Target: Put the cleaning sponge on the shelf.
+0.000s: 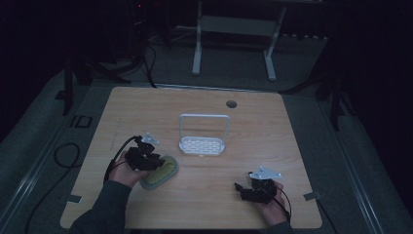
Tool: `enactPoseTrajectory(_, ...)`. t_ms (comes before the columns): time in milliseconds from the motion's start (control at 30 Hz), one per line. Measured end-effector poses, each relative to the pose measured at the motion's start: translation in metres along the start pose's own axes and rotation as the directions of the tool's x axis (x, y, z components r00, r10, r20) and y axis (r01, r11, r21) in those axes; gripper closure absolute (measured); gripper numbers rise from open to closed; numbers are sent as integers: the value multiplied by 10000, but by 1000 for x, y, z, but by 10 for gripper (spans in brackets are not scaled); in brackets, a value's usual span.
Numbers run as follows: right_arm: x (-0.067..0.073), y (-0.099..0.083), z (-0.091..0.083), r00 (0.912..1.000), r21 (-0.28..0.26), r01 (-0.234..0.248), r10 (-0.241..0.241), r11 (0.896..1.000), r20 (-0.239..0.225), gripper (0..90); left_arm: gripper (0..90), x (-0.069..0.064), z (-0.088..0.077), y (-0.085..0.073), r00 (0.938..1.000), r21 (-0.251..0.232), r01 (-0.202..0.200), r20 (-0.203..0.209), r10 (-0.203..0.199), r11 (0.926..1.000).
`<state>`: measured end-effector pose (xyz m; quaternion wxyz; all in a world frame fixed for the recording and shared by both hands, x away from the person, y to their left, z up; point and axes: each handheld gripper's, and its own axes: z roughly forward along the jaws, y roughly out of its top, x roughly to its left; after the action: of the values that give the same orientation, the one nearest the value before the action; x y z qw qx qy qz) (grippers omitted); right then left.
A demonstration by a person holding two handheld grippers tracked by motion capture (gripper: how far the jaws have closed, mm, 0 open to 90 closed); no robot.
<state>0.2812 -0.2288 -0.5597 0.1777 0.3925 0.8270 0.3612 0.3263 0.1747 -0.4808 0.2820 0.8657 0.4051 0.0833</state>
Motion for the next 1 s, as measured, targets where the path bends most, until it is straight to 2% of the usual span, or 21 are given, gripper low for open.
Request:
enactPoseTrajectory(333, 0, 0, 0, 10000, 3, -2, 2, 10000, 2, 271, 653, 0, -2, 6, 9994, 692, -337, -81, 344, 9970)
enactPoseTrajectory(467, 0, 0, 0, 10000, 7, -10, 10, 10000, 1, 271, 649, -1, 0, 9, 9991, 1002, -415, 43, 413, 9941)
enactPoseTrajectory(667, 0, 0, 0, 10000, 10, -15, 15, 10000, -4, 271, 649, -3, 4, 13, 9987, 1586, -501, 86, 493, 9861)
enactPoseTrajectory(1000, 0, 0, 0, 10000, 9, -16, 16, 10000, -5, 272, 671, -4, 8, 21, 9975, 2264, -705, 211, 675, 9715)
